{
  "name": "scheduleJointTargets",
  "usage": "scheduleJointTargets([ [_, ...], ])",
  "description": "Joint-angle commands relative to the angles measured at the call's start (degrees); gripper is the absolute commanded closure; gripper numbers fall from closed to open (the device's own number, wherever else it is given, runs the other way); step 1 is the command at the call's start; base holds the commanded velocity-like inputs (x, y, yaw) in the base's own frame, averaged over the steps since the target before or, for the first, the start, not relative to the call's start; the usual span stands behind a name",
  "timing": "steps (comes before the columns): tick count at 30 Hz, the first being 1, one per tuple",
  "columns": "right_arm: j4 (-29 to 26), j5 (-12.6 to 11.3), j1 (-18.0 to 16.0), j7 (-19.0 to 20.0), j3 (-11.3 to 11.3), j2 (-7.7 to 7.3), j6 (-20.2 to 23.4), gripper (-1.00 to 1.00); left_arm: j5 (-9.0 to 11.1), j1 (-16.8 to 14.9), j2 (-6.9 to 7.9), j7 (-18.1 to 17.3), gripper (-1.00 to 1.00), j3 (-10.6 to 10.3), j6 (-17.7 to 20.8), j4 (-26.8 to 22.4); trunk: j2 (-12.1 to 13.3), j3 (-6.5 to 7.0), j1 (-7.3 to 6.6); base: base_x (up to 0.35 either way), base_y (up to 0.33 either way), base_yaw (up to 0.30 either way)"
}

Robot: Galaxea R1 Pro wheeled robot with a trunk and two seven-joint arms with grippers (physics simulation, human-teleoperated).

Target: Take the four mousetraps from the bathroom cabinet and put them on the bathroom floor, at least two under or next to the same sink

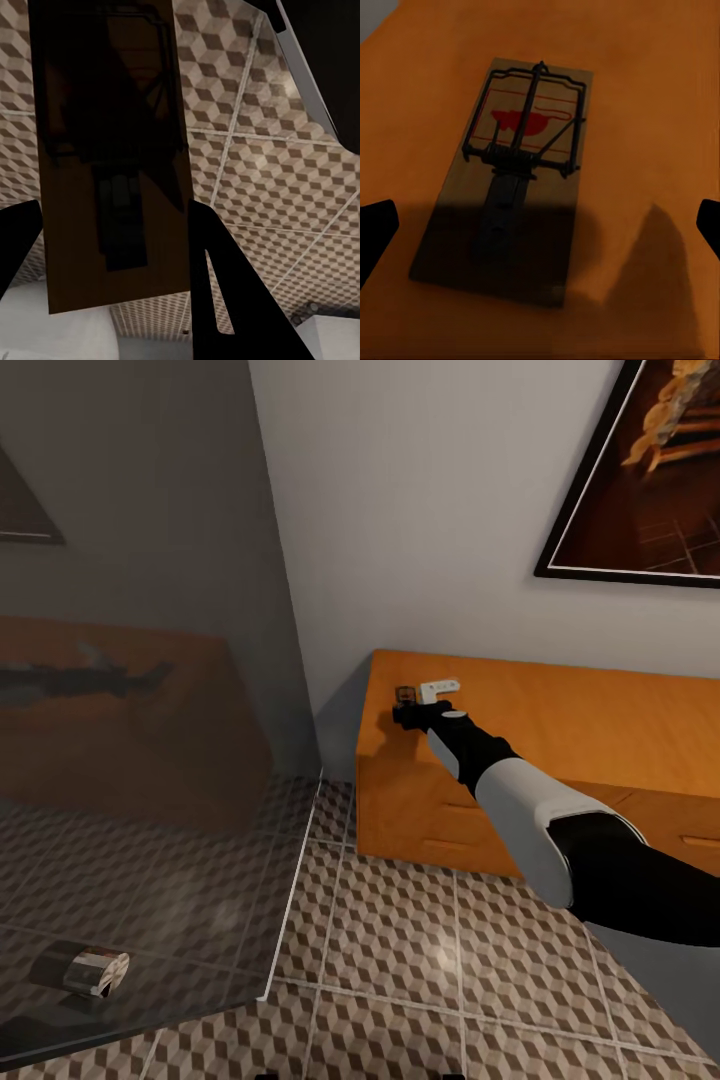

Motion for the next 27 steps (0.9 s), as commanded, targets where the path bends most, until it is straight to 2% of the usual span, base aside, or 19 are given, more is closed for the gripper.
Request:
scheduleJointTargets([
  [1, 0.1, 0.1, 0.0, -0.3, 0.4, 0.02, 0.4, -1.0, 0.6, -0.1, -0.03, -0.3, 1.0, -0.5, -0.4, 0.2, -0.1, -0.06, 0.02, 0.0, 0.0, 0.0],
  [27, 1.1, 0.0, 0.0, -1.4, 0.4, 0.06, 0.4, -1.0, 0.6, -0.1, -0.03, -0.3, 1.0, -0.5, -0.4, 0.2, -0.1, -0.06, 0.02, 0.0, 0.0, 0.0],
])
